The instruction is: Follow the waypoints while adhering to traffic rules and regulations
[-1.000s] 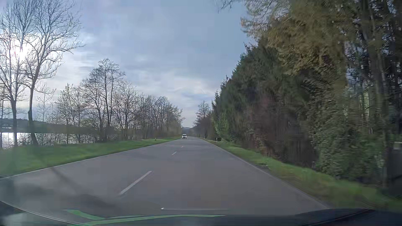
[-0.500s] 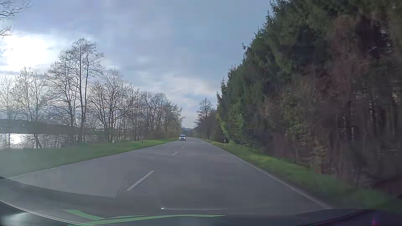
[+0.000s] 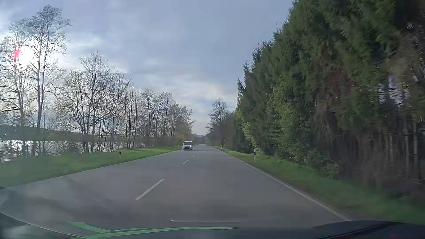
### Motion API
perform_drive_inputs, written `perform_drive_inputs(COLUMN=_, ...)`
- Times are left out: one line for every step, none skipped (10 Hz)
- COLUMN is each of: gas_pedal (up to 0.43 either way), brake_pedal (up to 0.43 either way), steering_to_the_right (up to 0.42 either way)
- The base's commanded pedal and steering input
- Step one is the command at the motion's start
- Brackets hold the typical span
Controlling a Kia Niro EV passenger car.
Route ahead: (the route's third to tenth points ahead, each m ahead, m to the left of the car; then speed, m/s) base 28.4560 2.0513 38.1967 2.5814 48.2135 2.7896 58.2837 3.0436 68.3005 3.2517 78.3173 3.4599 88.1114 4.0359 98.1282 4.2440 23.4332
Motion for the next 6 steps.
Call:
perform_drive_inputs(gas_pedal=0.268, brake_pedal=0.0, steering_to_the_right=-0.001)
perform_drive_inputs(gas_pedal=0.268, brake_pedal=0.0, steering_to_the_right=-0.001)
perform_drive_inputs(gas_pedal=0.268, brake_pedal=0.0, steering_to_the_right=-0.001)
perform_drive_inputs(gas_pedal=0.268, brake_pedal=0.0, steering_to_the_right=-0.001)
perform_drive_inputs(gas_pedal=0.268, brake_pedal=0.0, steering_to_the_right=-0.001)
perform_drive_inputs(gas_pedal=0.268, brake_pedal=0.0, steering_to_the_right=-0.001)
